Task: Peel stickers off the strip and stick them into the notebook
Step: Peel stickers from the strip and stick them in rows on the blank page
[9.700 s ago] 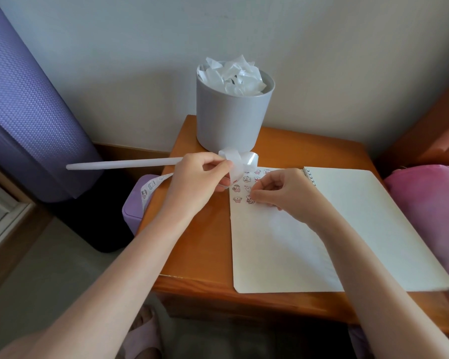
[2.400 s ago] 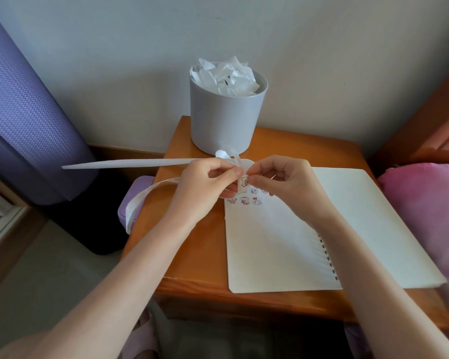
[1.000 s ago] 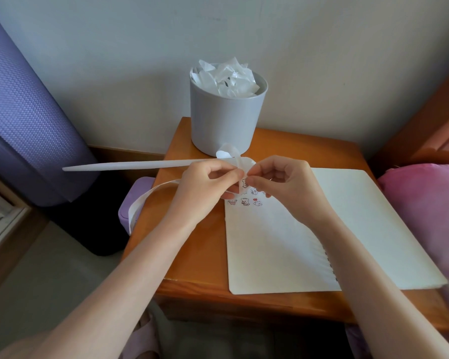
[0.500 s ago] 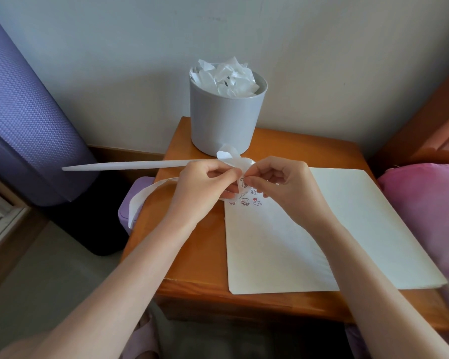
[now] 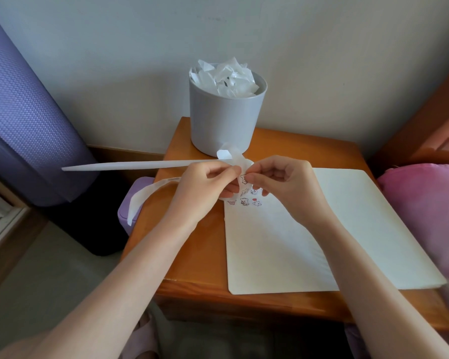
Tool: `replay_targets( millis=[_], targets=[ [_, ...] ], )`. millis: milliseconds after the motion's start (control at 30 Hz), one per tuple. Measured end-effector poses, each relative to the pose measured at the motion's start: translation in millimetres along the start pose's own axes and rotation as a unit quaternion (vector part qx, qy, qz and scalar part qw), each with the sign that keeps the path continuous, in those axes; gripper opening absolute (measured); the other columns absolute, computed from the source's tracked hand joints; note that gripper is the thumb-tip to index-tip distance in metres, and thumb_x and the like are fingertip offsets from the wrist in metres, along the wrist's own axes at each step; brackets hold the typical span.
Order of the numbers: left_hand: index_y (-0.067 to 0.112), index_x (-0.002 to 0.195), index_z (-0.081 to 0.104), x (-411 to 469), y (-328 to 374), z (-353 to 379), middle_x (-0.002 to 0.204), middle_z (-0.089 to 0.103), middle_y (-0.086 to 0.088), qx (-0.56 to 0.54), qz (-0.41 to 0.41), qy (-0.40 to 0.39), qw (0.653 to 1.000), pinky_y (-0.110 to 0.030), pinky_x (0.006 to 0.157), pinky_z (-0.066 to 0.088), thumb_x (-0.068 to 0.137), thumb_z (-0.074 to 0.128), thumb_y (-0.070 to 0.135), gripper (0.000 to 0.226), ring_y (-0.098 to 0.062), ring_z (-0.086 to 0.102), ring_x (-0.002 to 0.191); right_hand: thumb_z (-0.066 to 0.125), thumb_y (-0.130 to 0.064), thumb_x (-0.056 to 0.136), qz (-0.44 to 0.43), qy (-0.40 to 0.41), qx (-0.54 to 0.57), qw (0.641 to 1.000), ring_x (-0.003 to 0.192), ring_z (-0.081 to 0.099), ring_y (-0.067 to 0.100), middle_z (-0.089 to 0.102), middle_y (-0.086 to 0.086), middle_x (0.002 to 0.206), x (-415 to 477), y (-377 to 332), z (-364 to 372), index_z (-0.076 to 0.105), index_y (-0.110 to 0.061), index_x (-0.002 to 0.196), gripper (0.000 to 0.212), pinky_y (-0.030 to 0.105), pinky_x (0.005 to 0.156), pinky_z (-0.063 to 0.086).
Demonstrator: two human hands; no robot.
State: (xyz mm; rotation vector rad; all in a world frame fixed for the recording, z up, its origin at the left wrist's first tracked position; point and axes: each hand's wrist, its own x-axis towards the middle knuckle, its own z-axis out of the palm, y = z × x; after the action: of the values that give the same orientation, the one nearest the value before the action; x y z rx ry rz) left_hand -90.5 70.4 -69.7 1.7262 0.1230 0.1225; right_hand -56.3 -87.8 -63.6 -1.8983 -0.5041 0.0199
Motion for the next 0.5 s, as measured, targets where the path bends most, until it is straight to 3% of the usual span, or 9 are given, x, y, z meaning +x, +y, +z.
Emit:
replay_targets(
  millis=[200, 500],
  targets=[
    [0.019, 0.089, 0.071, 0.6, -0.5, 0.8, 0.083, 0.073, -0.004, 0.003, -0.008, -0.009, 1.000, -0.026, 0.072, 0.059, 0.090, 0.058, 0.024, 0.013, -0.015, 0.070, 0.078, 0.071, -0.005, 0.081, 0.001, -0.002, -0.004, 1.000, 0.060, 0.060, 0.007, 0.070, 0.004, 0.075, 0.4, -0.8, -0.4, 0.070, -0.010, 0.084, 0.006, 0.018, 0.057, 0.050],
    [0.016, 0.086, 0.071, -1.0, 0.6, 2.9, 0.077, 0.072, -0.002, -0.001, -0.014, 0.008, 1.000, -0.021, 0.064, 0.058, 0.089, 0.061, 0.020, 0.011, -0.012, 0.070, 0.070, 0.070, -0.002, 0.081, -0.025, 0.003, -0.026, 0.999, 0.066, 0.064, 0.024, 0.069, 0.007, 0.075, 0.1, 3.4, 1.2, 0.068, -0.010, 0.083, 0.008, 0.032, 0.061, 0.055]
  ],
)
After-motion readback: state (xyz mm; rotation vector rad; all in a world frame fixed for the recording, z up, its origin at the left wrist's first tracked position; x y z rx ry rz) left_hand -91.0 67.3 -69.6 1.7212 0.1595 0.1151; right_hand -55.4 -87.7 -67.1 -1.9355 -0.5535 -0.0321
